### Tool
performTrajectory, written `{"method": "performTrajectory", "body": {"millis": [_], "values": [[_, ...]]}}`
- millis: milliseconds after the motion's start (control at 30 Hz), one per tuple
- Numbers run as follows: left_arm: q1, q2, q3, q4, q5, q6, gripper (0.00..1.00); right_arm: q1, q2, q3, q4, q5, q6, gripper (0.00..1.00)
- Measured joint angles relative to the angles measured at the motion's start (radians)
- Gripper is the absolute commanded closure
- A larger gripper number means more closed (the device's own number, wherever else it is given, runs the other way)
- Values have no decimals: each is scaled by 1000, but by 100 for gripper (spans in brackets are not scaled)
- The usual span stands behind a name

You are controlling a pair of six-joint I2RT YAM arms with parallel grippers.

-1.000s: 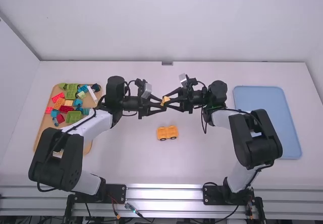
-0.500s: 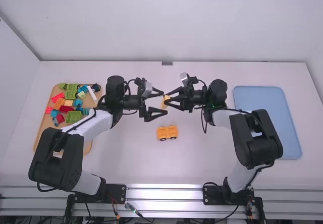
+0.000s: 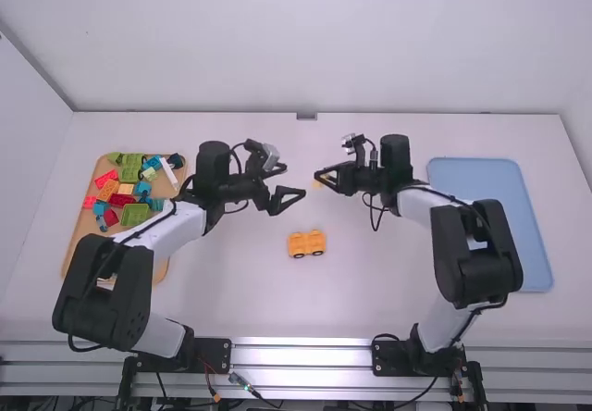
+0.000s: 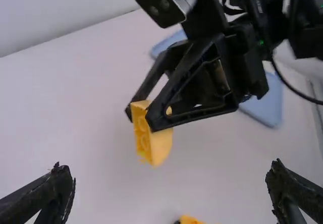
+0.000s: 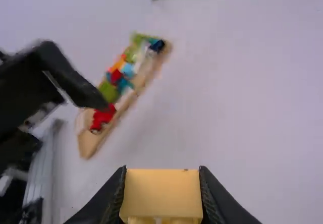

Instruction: Assemble lego blocks to make yellow taxi

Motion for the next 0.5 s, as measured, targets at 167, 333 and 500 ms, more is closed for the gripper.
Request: {"method": "performTrajectory", "body": {"millis": [167, 333, 500], "values": [[0, 0, 0, -17, -62, 49, 1, 46, 0, 163, -387, 216, -188, 100], [11, 0, 0, -7, -80, 122, 1, 125, -1, 342, -758, 503, -421, 100], [64, 0, 0, -3, -81, 147, 1, 188, -5, 407, -1037, 740, -646, 100]]}}
